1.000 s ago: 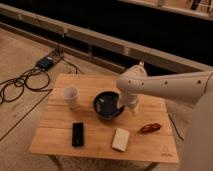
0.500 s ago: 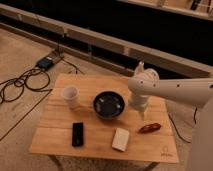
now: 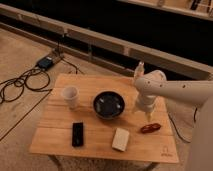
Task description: Place the pepper in the ceramic bowl
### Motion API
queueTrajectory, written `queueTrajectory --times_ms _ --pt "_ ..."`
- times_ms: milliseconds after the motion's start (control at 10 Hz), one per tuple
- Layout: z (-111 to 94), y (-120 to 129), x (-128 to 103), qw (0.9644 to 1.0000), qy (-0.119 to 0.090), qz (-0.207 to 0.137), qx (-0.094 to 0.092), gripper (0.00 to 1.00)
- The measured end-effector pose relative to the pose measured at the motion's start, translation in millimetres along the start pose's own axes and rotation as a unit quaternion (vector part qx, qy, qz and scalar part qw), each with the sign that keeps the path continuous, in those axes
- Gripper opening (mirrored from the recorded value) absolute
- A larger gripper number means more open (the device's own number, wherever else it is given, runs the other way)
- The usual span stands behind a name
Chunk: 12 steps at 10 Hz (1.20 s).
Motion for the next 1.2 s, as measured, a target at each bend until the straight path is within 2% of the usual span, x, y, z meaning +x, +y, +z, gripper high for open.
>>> queueTrajectory --times_ms 200,600,1200 --pt "9 -10 -5 0.9999 -0.002 0.015 -0.001 0.65" --pt "24 -30 -6 0.9990 -0.018 0.037 -0.017 0.65" --pt "64 -51 13 0.9975 -0.004 0.064 -0.028 0.65"
